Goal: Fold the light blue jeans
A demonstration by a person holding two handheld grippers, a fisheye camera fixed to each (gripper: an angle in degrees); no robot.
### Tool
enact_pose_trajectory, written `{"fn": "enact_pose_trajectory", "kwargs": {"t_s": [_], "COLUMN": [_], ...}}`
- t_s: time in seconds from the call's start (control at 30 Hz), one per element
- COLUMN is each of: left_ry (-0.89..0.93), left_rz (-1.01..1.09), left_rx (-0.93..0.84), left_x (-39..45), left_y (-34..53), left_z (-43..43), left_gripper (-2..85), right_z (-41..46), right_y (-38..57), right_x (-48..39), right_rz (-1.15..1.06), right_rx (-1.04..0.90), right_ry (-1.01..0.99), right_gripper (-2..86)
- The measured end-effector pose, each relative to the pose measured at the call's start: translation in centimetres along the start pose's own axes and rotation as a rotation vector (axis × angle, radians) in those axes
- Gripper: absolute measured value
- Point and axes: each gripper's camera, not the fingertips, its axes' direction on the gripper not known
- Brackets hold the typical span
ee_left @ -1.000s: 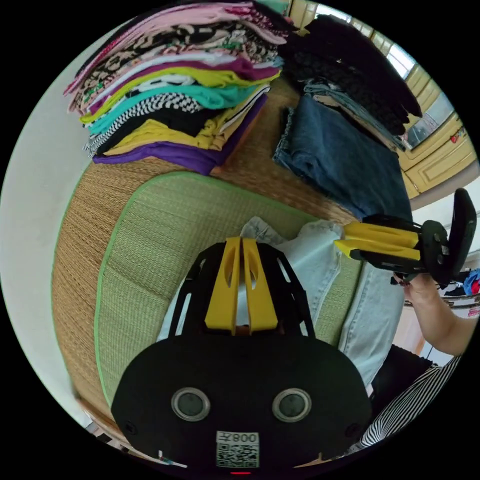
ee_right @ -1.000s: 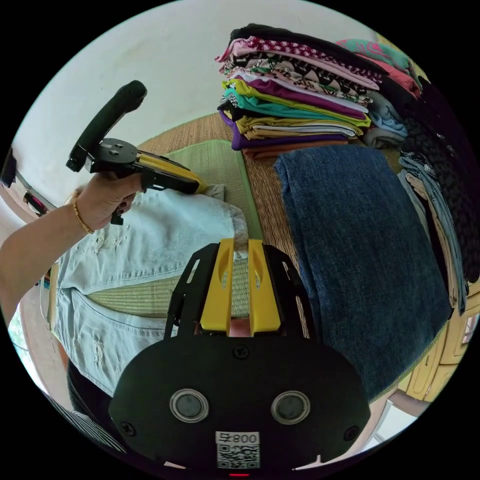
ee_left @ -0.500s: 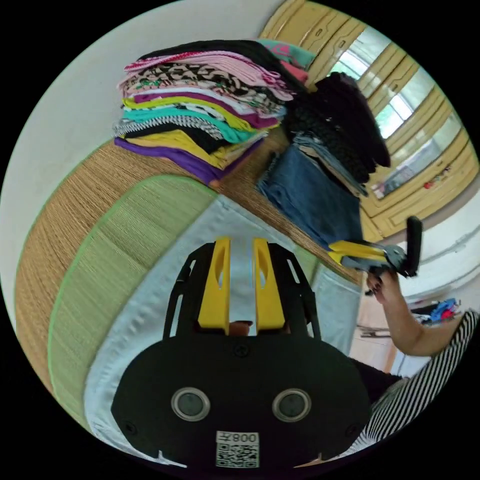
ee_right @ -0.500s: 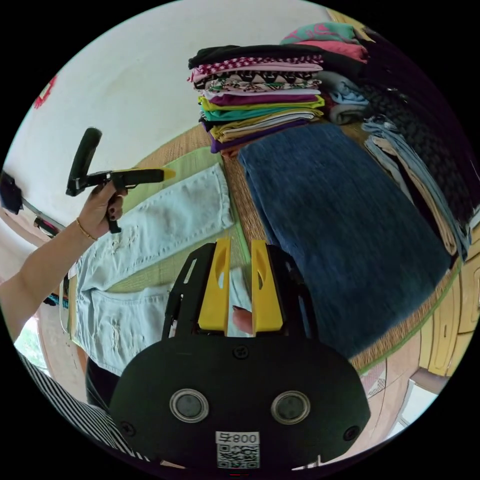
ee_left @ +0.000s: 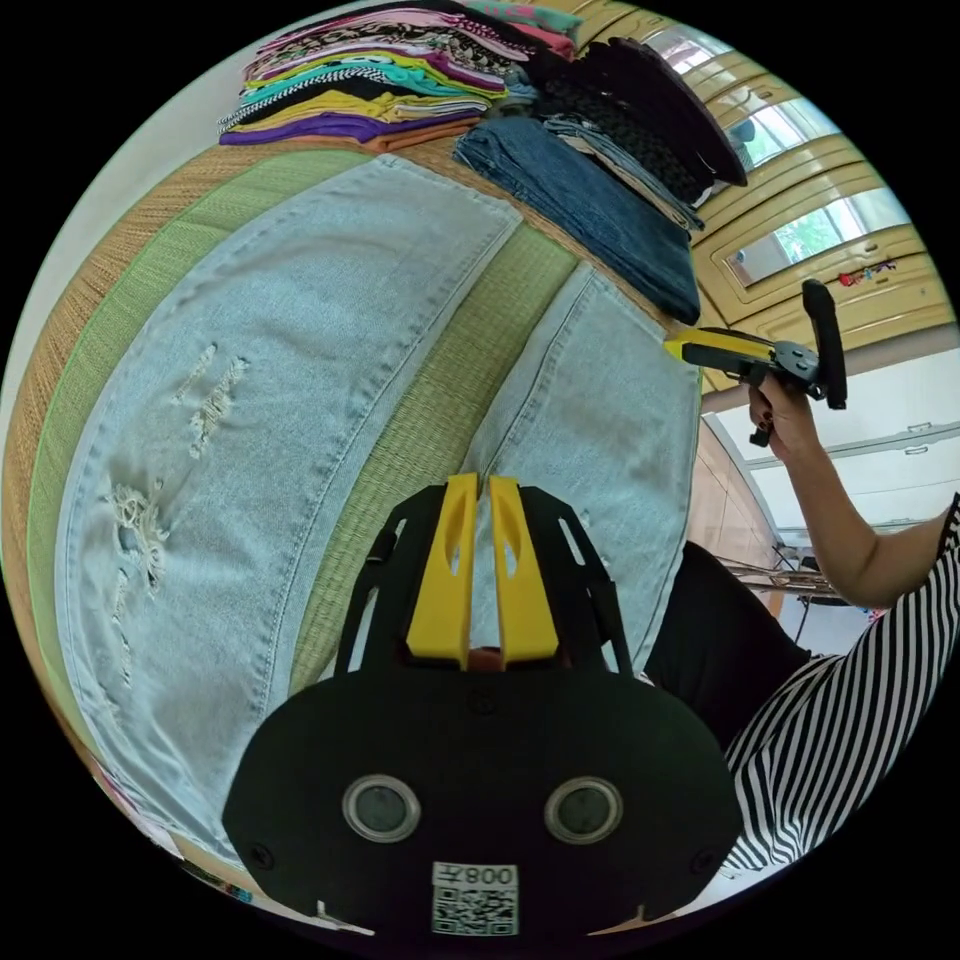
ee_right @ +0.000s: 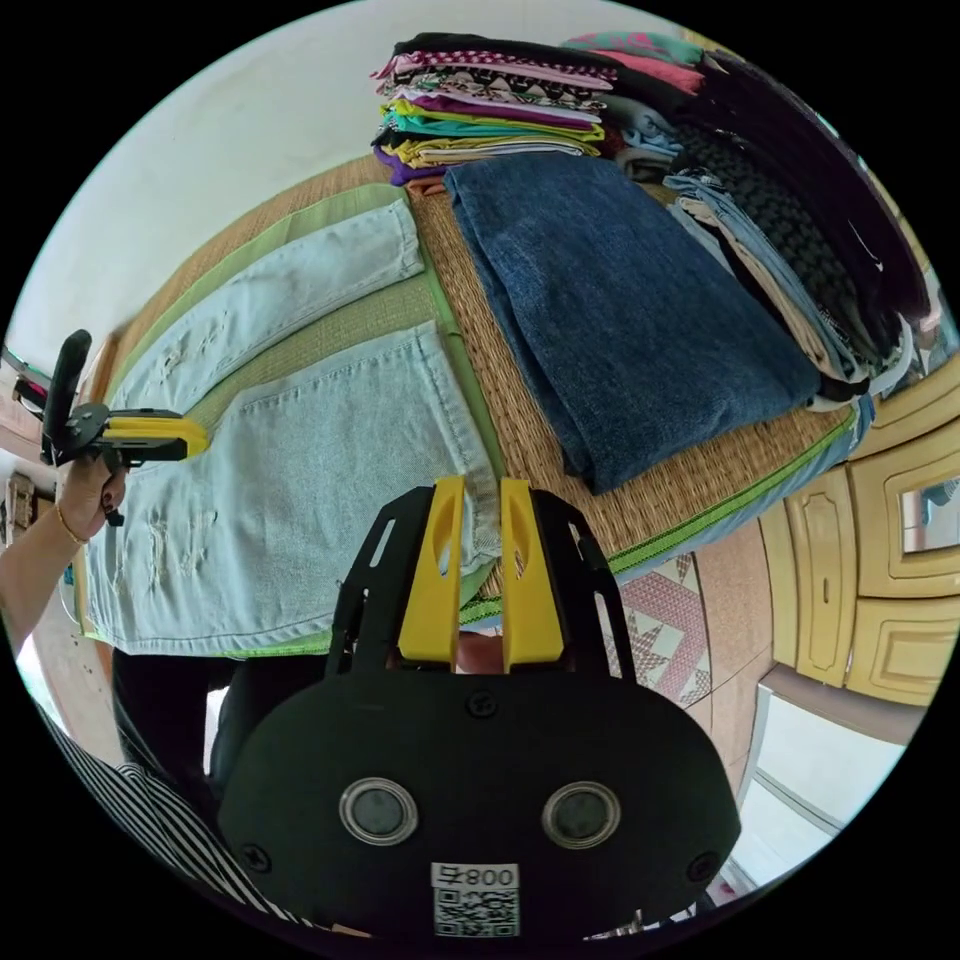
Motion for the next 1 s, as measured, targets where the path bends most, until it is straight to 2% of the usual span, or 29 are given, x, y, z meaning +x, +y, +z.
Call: {"fn": "enact_pose_trajectory", "kwargs": {"t_s": [0.23, 0.33, 0.4, 0.53, 0.63, 0.73, 0.83, 0.9, 0.93, 1.0], "left_ry": [0.003, -0.011, 0.037, 0.063, 0.046, 0.04, 0.082, 0.118, 0.13, 0.117], "left_rz": [-0.041, -0.072, -0.129, -0.169, -0.183, -0.231, -0.309, -0.354, -0.355, -0.33], "left_rx": [0.083, 0.028, 0.051, 0.163, 0.167, 0.113, 0.03, 0.031, 0.032, 0.088], "left_x": [1.1, 1.0, 0.5, 1.0, 1.7, 2.0, 1.7, 1.4, 1.7, 2.6], "left_y": [3.1, 4.1, 5.3, 9.5, 13.3, 17.0, 20.2, 21.8, 22.8, 24.9], "left_z": [-4.2, -3.9, -4.8, -9.4, -11.7, -12.5, -12.3, -13.6, -14.8, -17.5], "left_gripper": [1.3, 1.7, 2.1, 2.9, 3.2, 2.9, 2.1, 1.1, 0.8, 0.5], "right_z": [-4.9, -3.7, -2.1, -5.1, -6.8, -7.8, -5.9, -2.8, -3.1, -3.7], "right_y": [-1.1, -2.6, -3.7, -4.1, -4.2, -4.1, -4.6, -5.1, -5.0, -6.4], "right_x": [1.0, 1.7, 2.0, 2.3, 1.6, -1.6, -7.8, -11.8, -12.0, -12.6], "right_rz": [0.008, 0.016, 0.033, 0.076, 0.081, 0.022, -0.106, -0.173, -0.163, -0.15], "right_rx": [0.063, 0.012, -0.038, 0.038, 0.067, 0.09, 0.009, -0.087, -0.036, -0.091], "right_ry": [-0.027, -0.048, -0.041, -0.048, -0.082, -0.209, -0.251, -0.192, -0.191, -0.236], "right_gripper": [1.2, 1.0, 1.1, 0.4, 0.3, 0.3, 0.2, 0.0, 0.0, 0.1]}}
